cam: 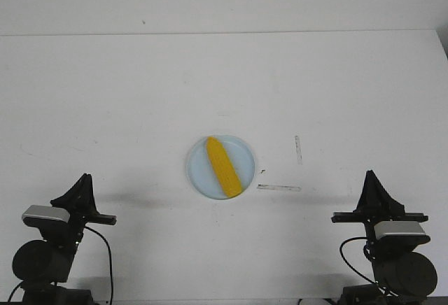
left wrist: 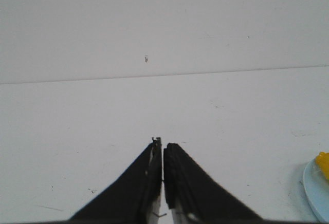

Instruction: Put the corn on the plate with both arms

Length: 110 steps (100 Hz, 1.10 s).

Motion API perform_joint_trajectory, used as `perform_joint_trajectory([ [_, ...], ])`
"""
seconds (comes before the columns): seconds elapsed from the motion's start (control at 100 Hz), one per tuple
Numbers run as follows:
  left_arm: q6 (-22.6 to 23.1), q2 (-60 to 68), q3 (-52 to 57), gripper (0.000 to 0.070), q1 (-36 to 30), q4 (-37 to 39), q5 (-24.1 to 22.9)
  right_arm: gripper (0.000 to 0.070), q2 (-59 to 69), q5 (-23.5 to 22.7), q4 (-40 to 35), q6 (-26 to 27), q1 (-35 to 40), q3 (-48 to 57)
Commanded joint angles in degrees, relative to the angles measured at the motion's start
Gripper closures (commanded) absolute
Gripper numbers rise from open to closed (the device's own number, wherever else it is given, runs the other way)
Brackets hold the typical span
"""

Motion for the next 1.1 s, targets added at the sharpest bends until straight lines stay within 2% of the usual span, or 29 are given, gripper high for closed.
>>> perform_joint_trajectory([
  [0.0,0.76,-1.44,0.33,0.0699,0.07,-0.42,-0.15,0.0691,-0.13,0.02,0.79,0.09,0.09,0.24],
  [0.09,0.22,-3.08,0.28,0.0699,0.07,-0.59,-1.77,0.0691,-0.13,0.02,0.79,0.09,0.09,0.24],
  [0.19,-4.83,-4.98,0.04,0.07,0.07,-0.48,-4.11,0.0691,-0.13,0.04,0.79,0.09,0.09,0.24],
  [0.29,-4.55,-6.78,-1.42,0.07,0.07,-0.46,-6.6,0.0691,-0.13,0.02,0.79,0.09,0.09,0.24],
  [0.66,-4.72,-12.83,-13.88,0.07,1.38,1.38,-6.62,0.0691,-0.13,0.02,0.79,0.09,0.09,0.24],
  [0.79,-4.81,-12.83,-18.01,0.0699,1.92,5.81,-6.23,0.0691,-0.13,0.02,0.81,0.09,0.09,0.24],
  [1.09,-5.16,-12.83,-17.81,0.0699,1.92,4.35,-5.95,0.0691,-0.13,0.02,0.81,0.09,0.09,0.26],
])
